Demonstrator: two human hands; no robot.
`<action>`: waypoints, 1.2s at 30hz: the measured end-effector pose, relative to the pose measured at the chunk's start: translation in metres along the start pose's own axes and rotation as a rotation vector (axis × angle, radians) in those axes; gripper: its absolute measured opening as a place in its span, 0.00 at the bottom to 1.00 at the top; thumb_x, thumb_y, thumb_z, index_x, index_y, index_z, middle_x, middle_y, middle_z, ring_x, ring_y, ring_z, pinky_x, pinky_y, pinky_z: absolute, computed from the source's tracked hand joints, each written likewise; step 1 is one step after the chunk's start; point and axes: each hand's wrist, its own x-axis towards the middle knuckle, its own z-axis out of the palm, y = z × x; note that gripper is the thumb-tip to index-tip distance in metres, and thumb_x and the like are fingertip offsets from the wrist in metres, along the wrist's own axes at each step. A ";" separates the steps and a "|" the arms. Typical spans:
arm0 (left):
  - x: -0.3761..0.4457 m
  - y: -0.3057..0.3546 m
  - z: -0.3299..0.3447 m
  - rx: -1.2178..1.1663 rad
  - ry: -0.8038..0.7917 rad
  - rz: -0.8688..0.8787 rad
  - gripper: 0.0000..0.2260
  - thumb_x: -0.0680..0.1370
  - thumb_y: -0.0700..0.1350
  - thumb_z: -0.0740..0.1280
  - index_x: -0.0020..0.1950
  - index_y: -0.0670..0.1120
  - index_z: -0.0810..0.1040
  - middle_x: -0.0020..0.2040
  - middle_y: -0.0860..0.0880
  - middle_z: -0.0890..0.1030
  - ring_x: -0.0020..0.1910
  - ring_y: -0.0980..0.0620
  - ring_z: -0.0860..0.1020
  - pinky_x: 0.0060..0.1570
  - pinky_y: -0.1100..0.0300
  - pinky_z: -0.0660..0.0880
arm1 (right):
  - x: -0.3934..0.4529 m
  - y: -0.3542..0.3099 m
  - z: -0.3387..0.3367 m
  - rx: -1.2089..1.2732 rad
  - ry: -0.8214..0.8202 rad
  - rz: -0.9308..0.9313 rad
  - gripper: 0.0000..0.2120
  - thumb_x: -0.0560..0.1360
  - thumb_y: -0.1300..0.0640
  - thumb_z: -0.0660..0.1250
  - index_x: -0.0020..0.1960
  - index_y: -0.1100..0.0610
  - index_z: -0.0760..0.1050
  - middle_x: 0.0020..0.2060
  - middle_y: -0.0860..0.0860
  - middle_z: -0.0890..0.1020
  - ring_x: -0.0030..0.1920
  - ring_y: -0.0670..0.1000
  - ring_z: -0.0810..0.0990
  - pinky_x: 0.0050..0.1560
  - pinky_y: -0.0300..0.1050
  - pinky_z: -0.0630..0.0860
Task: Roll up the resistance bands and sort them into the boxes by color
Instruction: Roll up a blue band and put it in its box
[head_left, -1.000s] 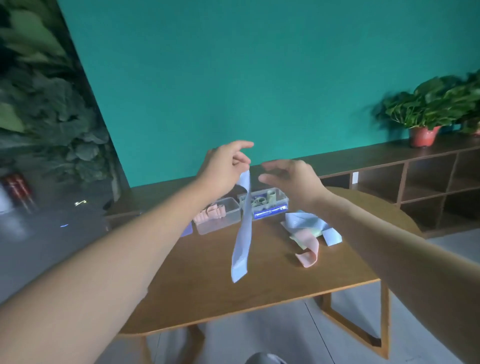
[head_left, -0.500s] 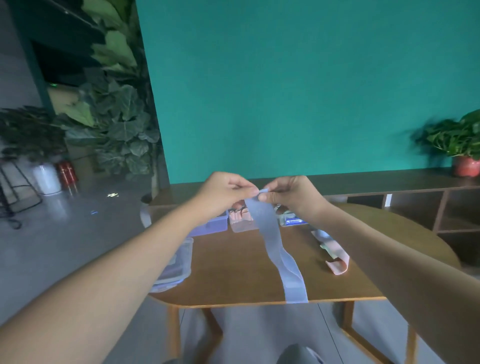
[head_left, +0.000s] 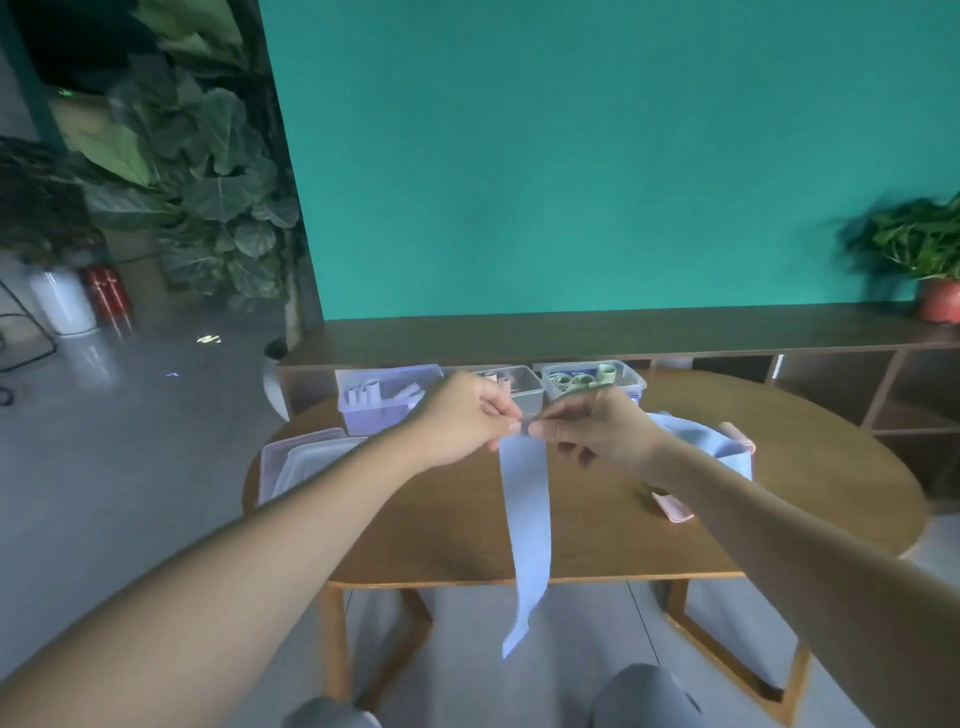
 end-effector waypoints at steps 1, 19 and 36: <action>0.003 -0.010 0.007 0.021 0.012 -0.014 0.03 0.76 0.44 0.73 0.48 0.48 0.86 0.33 0.48 0.85 0.33 0.56 0.81 0.46 0.57 0.79 | 0.004 0.009 0.005 0.009 -0.007 0.024 0.09 0.73 0.53 0.77 0.50 0.58 0.85 0.37 0.58 0.85 0.32 0.48 0.79 0.30 0.37 0.75; 0.146 -0.168 0.100 -0.056 0.175 -0.076 0.04 0.78 0.39 0.71 0.51 0.46 0.85 0.38 0.52 0.85 0.35 0.59 0.83 0.45 0.60 0.82 | 0.163 0.171 0.049 0.179 0.133 0.216 0.07 0.76 0.61 0.74 0.52 0.63 0.84 0.36 0.55 0.87 0.41 0.52 0.87 0.45 0.51 0.85; 0.174 -0.241 0.122 0.066 0.211 -0.018 0.17 0.78 0.36 0.71 0.66 0.45 0.80 0.66 0.48 0.80 0.54 0.54 0.82 0.51 0.79 0.70 | 0.213 0.218 0.077 -0.037 0.237 0.205 0.22 0.77 0.52 0.72 0.69 0.54 0.76 0.60 0.48 0.82 0.53 0.47 0.83 0.50 0.33 0.78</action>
